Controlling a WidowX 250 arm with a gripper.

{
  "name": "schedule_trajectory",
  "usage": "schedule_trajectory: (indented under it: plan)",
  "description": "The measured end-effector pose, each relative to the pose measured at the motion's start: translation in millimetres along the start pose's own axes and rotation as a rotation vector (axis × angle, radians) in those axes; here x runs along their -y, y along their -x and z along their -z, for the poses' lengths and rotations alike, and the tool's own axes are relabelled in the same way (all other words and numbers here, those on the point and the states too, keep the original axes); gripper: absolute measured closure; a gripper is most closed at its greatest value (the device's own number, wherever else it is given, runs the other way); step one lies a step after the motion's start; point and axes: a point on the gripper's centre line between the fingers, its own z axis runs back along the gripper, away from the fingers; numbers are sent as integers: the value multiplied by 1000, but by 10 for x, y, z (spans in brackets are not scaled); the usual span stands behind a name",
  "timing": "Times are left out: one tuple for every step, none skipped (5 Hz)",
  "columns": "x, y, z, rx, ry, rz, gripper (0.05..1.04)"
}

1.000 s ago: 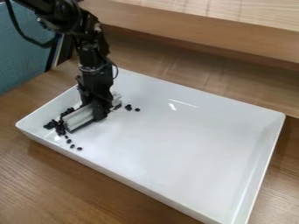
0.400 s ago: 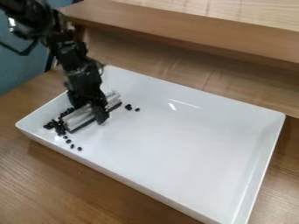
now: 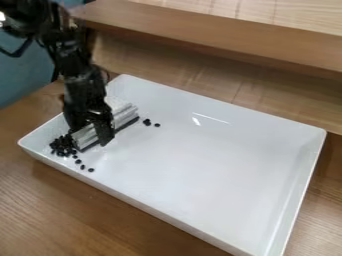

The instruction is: Sweep into pile

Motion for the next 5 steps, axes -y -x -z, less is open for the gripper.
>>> schedule_trajectory:
  plan:
    - [0,-4,-161,-4,-27,-30,83]
    - [45,-51,-330,3,-43,-35,83]
    - [110,-82,-453,16,-35,-40,83]
    - [341,-196,-487,19,-19,16,83]
    - [683,-331,-516,14,-13,95,83]
